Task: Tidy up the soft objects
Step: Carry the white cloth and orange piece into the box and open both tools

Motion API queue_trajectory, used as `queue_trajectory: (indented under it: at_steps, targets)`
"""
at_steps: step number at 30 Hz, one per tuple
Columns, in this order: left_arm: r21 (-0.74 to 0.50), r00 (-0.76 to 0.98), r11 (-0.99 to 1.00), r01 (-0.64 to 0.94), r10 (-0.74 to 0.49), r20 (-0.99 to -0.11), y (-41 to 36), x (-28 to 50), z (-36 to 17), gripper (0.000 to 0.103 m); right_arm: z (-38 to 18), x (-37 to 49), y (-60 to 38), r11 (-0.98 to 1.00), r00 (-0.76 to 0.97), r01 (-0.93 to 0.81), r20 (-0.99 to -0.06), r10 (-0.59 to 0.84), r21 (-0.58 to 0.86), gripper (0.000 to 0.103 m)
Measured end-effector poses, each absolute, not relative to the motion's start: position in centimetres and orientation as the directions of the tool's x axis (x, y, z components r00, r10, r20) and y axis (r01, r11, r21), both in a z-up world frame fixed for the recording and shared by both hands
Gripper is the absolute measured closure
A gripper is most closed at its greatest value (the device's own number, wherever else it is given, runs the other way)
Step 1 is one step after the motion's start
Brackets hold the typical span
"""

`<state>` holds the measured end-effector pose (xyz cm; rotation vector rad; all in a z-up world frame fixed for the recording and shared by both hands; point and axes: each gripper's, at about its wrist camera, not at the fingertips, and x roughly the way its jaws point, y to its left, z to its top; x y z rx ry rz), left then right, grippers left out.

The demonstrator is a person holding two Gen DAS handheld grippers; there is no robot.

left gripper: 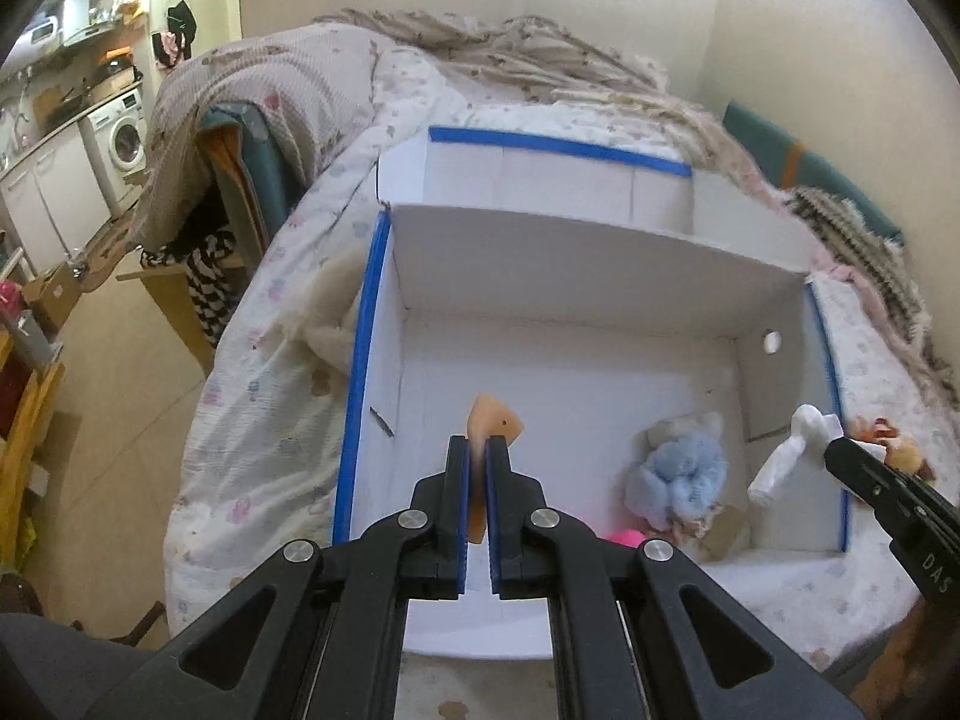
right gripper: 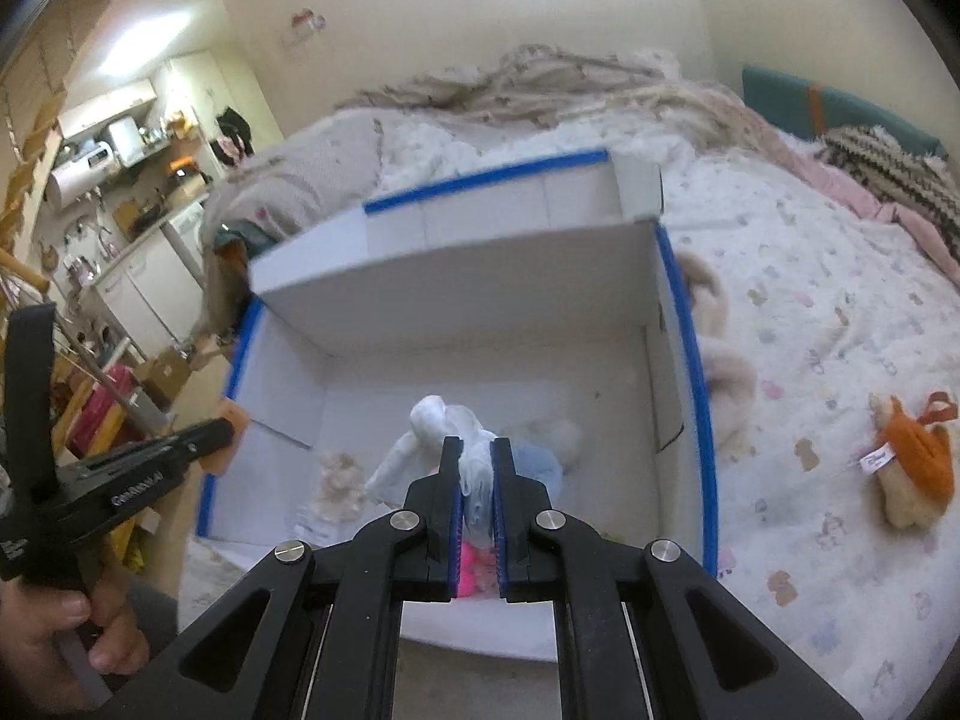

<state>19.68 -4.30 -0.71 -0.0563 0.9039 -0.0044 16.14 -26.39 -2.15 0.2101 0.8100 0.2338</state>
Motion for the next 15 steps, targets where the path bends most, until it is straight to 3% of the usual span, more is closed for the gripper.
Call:
queue_trajectory:
  at_steps: [15]
  targets:
    - [0.046, 0.549, 0.999, 0.022, 0.027, -0.836, -7.3, 23.4, -6.3, 0.098, -8.0, 18.6, -26.0, 0.961, 0.586, -0.12, -0.763, 0.272, 0.25, 0.093]
